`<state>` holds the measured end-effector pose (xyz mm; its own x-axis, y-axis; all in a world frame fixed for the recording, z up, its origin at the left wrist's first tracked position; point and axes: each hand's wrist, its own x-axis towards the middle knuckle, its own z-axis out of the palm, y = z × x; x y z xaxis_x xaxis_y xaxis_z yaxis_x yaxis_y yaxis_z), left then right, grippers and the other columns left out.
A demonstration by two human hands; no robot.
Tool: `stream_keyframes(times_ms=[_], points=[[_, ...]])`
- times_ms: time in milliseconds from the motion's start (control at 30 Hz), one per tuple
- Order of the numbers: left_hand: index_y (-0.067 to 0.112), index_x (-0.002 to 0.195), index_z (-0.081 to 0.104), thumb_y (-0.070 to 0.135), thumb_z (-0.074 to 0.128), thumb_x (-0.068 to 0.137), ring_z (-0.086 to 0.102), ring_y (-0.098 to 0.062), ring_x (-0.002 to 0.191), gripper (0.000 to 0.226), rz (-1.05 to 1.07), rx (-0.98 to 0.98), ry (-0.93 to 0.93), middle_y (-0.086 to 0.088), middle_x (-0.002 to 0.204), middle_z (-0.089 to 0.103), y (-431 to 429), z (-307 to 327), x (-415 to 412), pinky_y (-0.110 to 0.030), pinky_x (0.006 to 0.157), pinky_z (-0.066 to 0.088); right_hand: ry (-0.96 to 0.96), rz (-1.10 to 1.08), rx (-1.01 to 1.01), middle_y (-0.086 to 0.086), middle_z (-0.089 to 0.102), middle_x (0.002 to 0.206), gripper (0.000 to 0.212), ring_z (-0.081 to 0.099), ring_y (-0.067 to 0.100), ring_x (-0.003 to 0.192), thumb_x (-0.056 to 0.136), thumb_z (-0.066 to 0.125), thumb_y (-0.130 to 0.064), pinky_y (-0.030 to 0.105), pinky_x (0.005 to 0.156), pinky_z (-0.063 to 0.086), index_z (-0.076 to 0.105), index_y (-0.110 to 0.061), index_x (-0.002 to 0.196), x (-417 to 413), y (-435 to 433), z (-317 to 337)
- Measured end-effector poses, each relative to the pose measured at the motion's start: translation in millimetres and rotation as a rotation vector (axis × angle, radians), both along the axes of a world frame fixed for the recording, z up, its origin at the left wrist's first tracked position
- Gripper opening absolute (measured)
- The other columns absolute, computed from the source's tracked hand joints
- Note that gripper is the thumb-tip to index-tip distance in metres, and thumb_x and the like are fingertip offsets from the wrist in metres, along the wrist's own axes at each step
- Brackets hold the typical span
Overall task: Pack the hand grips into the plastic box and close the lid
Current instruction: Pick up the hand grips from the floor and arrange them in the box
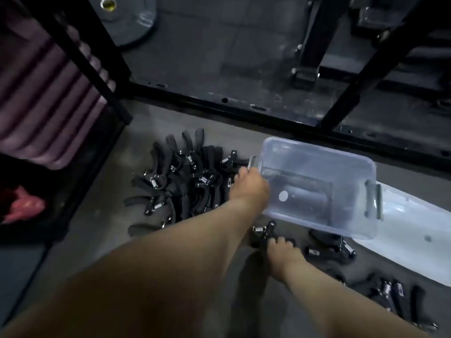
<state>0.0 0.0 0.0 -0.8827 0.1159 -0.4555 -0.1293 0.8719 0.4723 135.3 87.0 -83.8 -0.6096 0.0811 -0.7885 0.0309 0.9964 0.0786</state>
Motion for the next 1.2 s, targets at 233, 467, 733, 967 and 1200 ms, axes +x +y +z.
stream_keyframes(times_ms=[233,467,733,967,1200], points=[[0.007,0.139,0.032,0.013,0.050,0.091,0.043,-0.030,0.121,0.052,-0.248,-0.220,0.317,-0.012,0.134,0.038,2.8,-61.5,-5.3,-0.038,0.095,0.042,0.075,0.284,0.149,0.029,0.024,0.146,0.073,0.032,0.043,0.129,0.099,0.035,-0.033,0.056,0.101,0.028,-0.008,-0.012,0.153,-5.0,23.3,-57.8],[0.000,0.150,0.017,0.016,0.039,0.095,0.036,-0.034,0.133,0.062,-0.383,-0.232,0.308,-0.018,0.146,0.032,-5.1,-61.1,-11.3,-0.043,0.107,0.036,0.146,0.283,0.092,0.023,0.030,0.140,0.086,0.039,0.037,0.120,0.093,0.048,-0.036,0.050,0.091,0.040,-0.011,-0.015,0.153,7.5,26.4,-80.9],[0.007,0.145,0.031,0.023,0.034,0.097,0.036,-0.034,0.130,0.051,-0.284,-0.061,0.251,-0.015,0.143,0.036,-9.7,-58.9,-11.4,-0.046,0.108,0.034,0.137,-0.341,-0.483,0.012,0.060,0.112,0.053,0.061,0.029,0.099,0.074,0.058,-0.036,0.038,0.085,0.052,0.039,-0.015,0.119,7.1,27.1,-20.4],[0.009,0.148,0.027,0.031,0.041,0.097,0.035,-0.033,0.130,0.057,-0.338,-0.069,0.250,-0.015,0.141,0.037,-19.0,-56.2,-9.3,-0.045,0.109,0.034,-0.273,-0.874,-1.296,0.031,0.063,0.111,0.043,0.064,0.039,0.100,0.082,0.041,0.007,0.030,0.057,0.055,0.053,-0.002,0.122,9.3,59.2,88.9],[0.014,0.146,0.032,0.031,0.042,0.095,0.038,-0.031,0.123,0.054,-0.358,-0.070,0.279,-0.009,0.138,0.044,-19.5,-59.3,-16.0,-0.046,0.105,0.037,0.207,-1.207,-1.346,0.013,0.067,0.093,0.026,0.065,0.027,0.089,0.085,0.055,0.001,0.040,0.075,0.058,0.064,-0.009,0.107,-46.2,73.2,105.9]])
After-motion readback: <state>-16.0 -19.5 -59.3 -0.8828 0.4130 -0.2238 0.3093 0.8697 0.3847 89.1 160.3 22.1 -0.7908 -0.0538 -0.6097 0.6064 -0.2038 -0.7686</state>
